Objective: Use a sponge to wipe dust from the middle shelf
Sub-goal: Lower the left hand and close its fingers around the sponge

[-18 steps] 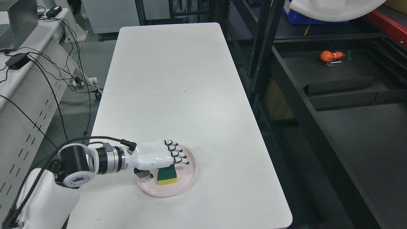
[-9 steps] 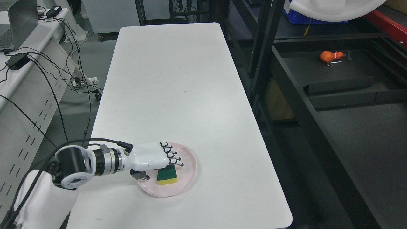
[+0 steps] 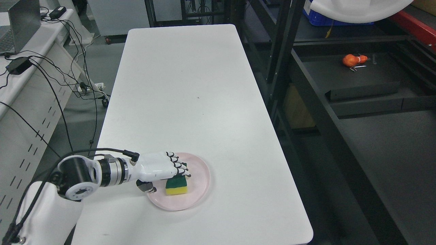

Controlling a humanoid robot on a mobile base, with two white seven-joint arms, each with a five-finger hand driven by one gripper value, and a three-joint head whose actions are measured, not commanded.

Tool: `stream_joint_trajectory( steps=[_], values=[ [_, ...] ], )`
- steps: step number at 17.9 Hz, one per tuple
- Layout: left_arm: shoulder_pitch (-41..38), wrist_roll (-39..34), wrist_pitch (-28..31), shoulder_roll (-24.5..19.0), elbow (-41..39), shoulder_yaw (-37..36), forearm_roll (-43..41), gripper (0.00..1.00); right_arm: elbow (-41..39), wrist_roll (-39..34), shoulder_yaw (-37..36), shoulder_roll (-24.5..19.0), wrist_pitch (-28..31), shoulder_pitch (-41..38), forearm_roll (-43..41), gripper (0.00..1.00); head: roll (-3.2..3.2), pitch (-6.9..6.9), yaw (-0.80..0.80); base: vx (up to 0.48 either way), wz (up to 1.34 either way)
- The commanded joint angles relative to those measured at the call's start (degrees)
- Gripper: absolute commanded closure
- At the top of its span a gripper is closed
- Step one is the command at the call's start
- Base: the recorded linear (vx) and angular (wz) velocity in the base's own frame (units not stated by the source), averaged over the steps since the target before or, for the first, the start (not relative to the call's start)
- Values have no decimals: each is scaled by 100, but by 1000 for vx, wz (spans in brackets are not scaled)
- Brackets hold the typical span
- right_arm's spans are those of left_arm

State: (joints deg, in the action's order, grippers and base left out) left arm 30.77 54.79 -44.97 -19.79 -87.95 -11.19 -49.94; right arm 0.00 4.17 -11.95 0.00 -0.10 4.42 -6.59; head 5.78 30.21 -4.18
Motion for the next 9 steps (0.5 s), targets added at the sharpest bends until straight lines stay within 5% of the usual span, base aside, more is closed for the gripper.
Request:
stream_joint_trajectory(
  steps=[1,9],
  values=[
    [130,6,-3,204,419,91,-69,17,-100,-4,0,100,414,-3,0,0,0,0,0,0,0],
    [227,6,-3,449,595,239,-33,36,-100,-4,0,100,414,6,0,0,0,0,0,0,0]
  ],
)
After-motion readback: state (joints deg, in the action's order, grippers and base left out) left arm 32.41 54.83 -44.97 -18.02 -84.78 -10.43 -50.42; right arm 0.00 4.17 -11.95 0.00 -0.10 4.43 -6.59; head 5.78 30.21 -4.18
